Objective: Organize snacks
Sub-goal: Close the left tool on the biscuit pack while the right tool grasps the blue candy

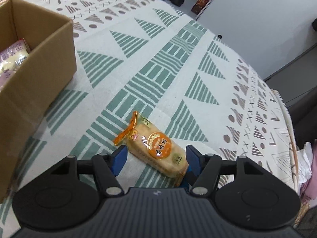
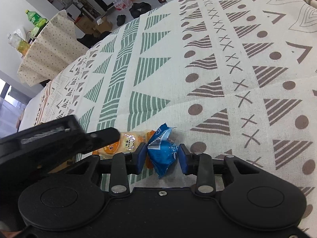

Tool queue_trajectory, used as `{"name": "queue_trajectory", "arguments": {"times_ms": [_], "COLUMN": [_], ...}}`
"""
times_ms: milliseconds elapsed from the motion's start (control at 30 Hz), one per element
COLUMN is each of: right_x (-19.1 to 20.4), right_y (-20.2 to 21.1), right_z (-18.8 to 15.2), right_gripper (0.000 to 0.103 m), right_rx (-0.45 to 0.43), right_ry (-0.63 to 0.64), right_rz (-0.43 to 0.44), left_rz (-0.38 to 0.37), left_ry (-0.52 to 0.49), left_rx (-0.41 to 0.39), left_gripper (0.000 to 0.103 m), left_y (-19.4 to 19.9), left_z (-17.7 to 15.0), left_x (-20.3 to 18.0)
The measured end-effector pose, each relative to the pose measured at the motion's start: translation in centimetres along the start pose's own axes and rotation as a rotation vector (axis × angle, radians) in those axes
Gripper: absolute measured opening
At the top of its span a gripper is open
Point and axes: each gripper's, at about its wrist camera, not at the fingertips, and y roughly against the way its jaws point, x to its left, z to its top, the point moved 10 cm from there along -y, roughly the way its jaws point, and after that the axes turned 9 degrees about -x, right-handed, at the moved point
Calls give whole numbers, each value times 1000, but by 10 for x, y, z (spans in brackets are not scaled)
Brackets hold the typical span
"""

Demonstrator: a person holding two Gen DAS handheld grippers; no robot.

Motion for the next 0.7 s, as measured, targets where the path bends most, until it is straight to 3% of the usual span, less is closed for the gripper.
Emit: {"name": "queue_trajectory", "arguments": {"times_ms": [400,633,700], "right_x": [-22,-23,-23], "right_y": [9,1,-2], "right_z": [15,10,8], "right_gripper": [33,35,35], "right_rx": [-40,-12,-9], "right_ry": [10,22,44], "right_rz": [-42,-42,-51], "left_rz": [86,156,165], "left_ry": [-115,-236,-253], "left_rx": [3,3,-2], "left_gripper": [81,77,68], "left_y": [-29,-34,-33], "left_z": [-3,-12,-13], "left_x": [-11,-16,-15]}}
